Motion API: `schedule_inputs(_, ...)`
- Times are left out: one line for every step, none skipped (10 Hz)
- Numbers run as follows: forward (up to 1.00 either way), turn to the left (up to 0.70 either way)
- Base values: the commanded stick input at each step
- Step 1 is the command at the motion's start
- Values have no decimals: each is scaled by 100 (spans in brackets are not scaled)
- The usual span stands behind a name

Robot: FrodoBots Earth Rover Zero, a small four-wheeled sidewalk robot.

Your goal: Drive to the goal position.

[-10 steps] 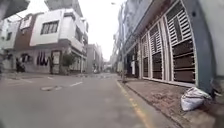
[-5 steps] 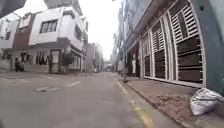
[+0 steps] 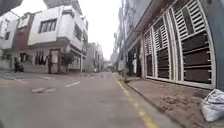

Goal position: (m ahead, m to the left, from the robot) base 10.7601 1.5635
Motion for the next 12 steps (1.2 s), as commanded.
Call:
schedule_inputs(49, 0)
schedule_inputs(49, 0)
schedule_inputs(49, 0)
schedule_inputs(49, 0)
schedule_inputs(49, 0)
schedule_inputs(49, 0)
schedule_inputs(49, 0)
schedule_inputs(49, 0)
schedule_inputs(49, 0)
schedule_inputs(49, 0)
schedule_inputs(49, 0)
schedule_inputs(49, 0)
